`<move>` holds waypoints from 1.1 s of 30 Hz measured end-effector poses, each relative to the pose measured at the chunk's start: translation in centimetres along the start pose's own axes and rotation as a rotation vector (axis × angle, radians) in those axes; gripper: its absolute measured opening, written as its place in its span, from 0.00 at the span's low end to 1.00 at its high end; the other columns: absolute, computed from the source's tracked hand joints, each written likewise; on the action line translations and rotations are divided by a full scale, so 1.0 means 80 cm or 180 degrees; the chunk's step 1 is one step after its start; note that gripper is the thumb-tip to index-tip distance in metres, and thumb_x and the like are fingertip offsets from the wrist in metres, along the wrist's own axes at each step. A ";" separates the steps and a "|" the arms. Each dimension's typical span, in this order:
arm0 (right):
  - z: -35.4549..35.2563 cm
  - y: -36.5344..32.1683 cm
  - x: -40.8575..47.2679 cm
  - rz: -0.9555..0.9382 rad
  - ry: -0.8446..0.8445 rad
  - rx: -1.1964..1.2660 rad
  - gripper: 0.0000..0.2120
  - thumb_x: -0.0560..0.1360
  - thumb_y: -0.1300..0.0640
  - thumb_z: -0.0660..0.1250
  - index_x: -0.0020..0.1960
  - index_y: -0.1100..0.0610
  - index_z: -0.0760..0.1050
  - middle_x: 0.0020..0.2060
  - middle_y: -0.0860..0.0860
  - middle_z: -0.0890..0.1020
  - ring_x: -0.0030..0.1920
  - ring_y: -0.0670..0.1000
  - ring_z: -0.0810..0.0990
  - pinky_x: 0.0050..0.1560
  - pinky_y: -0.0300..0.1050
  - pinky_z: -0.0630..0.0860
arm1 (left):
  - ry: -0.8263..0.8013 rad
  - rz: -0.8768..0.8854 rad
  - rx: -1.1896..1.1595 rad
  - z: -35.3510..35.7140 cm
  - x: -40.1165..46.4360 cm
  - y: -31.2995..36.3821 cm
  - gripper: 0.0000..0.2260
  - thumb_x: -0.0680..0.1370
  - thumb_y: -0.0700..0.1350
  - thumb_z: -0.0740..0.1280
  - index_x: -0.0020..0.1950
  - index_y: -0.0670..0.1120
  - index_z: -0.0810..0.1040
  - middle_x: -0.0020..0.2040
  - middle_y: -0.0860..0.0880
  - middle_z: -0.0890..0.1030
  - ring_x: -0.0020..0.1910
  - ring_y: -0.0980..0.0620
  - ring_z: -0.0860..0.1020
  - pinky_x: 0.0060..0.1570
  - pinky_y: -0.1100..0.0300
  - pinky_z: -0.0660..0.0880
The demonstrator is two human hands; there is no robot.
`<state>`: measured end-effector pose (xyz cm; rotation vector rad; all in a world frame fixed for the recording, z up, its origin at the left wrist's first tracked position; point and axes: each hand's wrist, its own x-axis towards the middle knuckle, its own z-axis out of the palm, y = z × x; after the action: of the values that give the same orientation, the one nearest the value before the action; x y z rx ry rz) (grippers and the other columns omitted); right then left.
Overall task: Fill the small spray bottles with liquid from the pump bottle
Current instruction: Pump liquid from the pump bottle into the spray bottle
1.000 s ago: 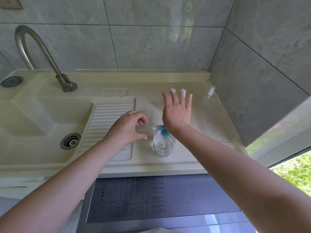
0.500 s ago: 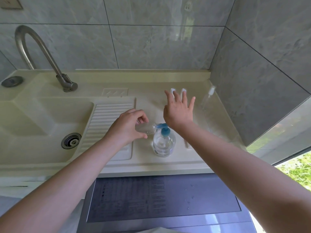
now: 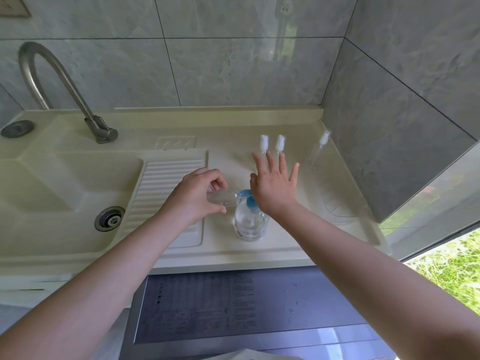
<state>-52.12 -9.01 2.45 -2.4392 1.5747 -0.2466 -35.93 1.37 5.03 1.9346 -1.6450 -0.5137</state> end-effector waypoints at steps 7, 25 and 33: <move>0.001 0.001 -0.002 0.0110 -0.0078 0.0210 0.26 0.84 0.46 0.47 0.80 0.46 0.47 0.81 0.54 0.48 0.80 0.61 0.41 0.75 0.68 0.38 | 0.0006 0.0003 0.0024 0.002 0.002 -0.001 0.21 0.60 0.42 0.84 0.47 0.53 0.79 0.47 0.56 0.76 0.43 0.57 0.76 0.50 0.57 0.77; 0.014 0.008 -0.011 -0.0170 -0.0152 0.0168 0.24 0.85 0.48 0.46 0.80 0.45 0.49 0.81 0.55 0.45 0.80 0.61 0.40 0.76 0.67 0.40 | 0.0048 -0.0039 0.0057 0.007 -0.001 -0.004 0.21 0.61 0.43 0.83 0.47 0.54 0.78 0.47 0.57 0.75 0.44 0.59 0.75 0.48 0.62 0.74; 0.003 0.008 -0.014 -0.0227 0.0254 -0.0243 0.26 0.85 0.44 0.45 0.81 0.46 0.45 0.81 0.55 0.42 0.80 0.61 0.39 0.76 0.67 0.39 | 0.0059 -0.0013 0.0044 0.005 -0.001 -0.006 0.21 0.61 0.44 0.83 0.48 0.54 0.78 0.47 0.57 0.76 0.45 0.59 0.76 0.49 0.60 0.76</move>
<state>-53.06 -8.17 2.02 -2.5771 1.5582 -0.3051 -35.78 1.43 4.41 1.9473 -1.6374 -0.4859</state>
